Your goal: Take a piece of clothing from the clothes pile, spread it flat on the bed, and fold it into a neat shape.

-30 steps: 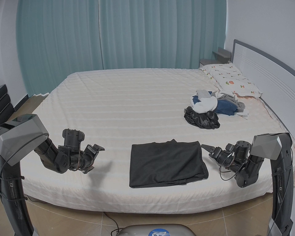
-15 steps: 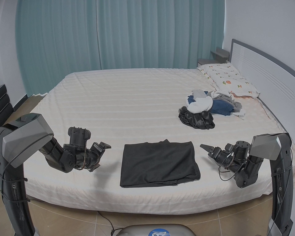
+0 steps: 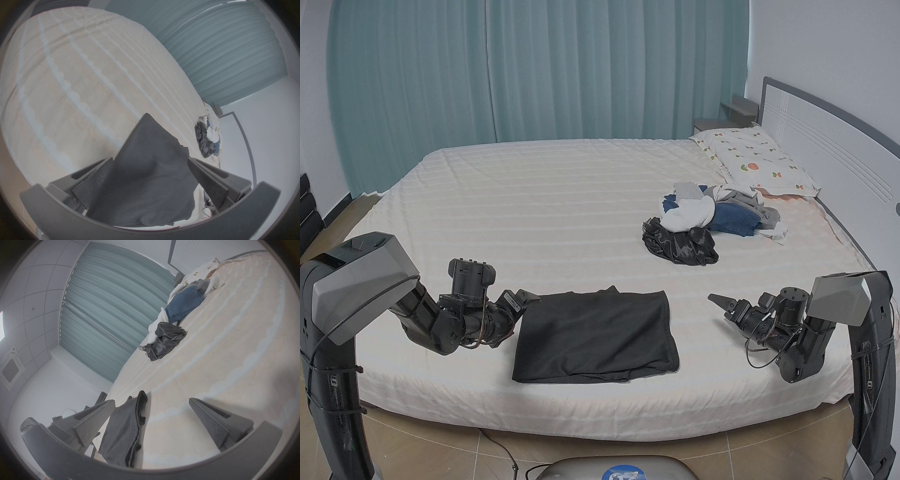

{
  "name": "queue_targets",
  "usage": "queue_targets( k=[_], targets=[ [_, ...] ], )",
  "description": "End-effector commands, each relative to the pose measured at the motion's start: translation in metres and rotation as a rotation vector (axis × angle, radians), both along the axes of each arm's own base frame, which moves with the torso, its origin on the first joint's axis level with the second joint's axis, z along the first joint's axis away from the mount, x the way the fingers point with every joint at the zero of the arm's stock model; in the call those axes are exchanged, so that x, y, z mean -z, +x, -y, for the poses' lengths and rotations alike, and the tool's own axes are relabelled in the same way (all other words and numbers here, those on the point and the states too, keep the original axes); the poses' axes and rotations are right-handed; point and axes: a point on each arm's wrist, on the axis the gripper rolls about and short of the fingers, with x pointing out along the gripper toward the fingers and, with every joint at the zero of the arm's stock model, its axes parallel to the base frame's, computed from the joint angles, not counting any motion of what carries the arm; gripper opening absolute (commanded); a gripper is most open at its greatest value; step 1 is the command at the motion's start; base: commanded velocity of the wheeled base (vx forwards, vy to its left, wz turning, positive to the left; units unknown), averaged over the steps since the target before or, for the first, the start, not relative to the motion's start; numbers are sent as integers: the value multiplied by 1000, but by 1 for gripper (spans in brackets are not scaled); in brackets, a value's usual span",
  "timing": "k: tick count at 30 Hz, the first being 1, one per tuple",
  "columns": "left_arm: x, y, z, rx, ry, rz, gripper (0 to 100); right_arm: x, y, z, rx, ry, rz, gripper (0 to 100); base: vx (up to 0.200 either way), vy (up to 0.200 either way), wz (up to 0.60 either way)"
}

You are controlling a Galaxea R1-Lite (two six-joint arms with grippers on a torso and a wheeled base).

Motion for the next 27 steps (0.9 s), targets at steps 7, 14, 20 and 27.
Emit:
queue_targets(
  k=[7,14,20,27],
  targets=[
    [17,-8,9,-28,119,-24,100,5,-4,-4,-11,-2,-3,100,0,0,0],
    [40,9,3,51,183,-5,100,9,-4,-3,2,-8,-10,100,0,0,0],
    [50,10,1,187,243,49,100,9,-3,-4,2,-8,-7,100,0,0,0],
    [53,12,3,212,255,58,100,9,-4,-9,-12,-10,-6,100,0,0,0]
  ],
)
